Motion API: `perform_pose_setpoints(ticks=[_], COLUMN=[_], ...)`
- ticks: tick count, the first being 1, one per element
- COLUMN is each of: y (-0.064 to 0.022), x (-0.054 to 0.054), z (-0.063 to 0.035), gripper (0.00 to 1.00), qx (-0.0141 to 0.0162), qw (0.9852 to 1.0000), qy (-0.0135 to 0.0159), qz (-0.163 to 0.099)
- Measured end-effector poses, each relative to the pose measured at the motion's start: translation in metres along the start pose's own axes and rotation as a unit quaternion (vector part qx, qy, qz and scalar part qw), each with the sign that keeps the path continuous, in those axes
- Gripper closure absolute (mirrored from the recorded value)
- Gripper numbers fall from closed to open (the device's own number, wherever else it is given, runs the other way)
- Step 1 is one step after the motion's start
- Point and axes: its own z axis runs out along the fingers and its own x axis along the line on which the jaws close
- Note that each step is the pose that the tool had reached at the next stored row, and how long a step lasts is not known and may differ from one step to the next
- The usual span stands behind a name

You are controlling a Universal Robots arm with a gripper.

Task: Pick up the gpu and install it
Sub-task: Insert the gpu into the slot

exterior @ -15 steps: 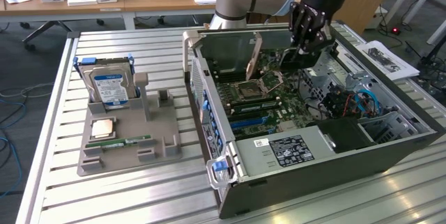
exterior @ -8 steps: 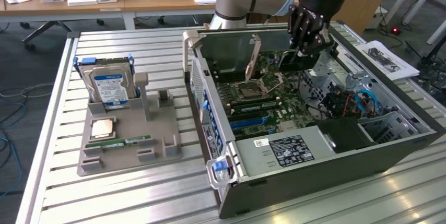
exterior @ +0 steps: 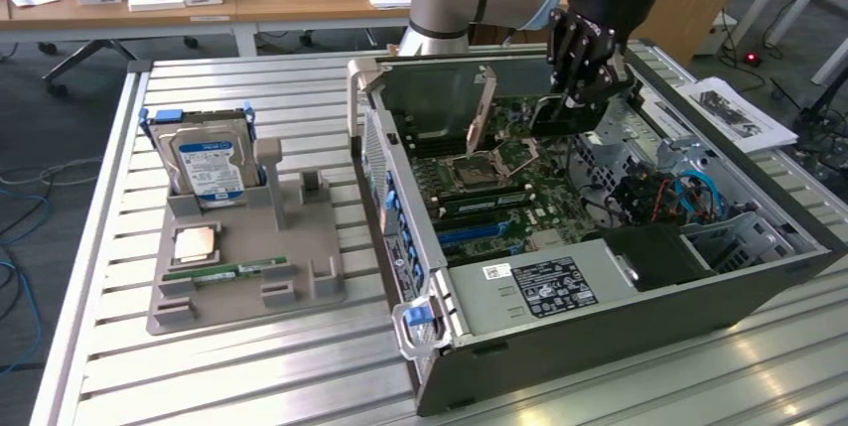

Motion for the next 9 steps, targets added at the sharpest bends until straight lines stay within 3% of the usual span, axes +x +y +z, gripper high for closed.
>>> perform_pose_setpoints(ticks=[3,6,9], y=[0.0000,-0.0007,-0.0008], x=[0.0000,0.0000,0.0000], z=[0.0000,0.0000,0.0000], gripper=[0.73,0.73,0.73], qx=[-0.0007,-0.0046,-0.0052], qw=[1.0000,1.0000,1.0000], qy=[0.0000,0.0001,0.0002], qz=[0.000,0.000,0.000])
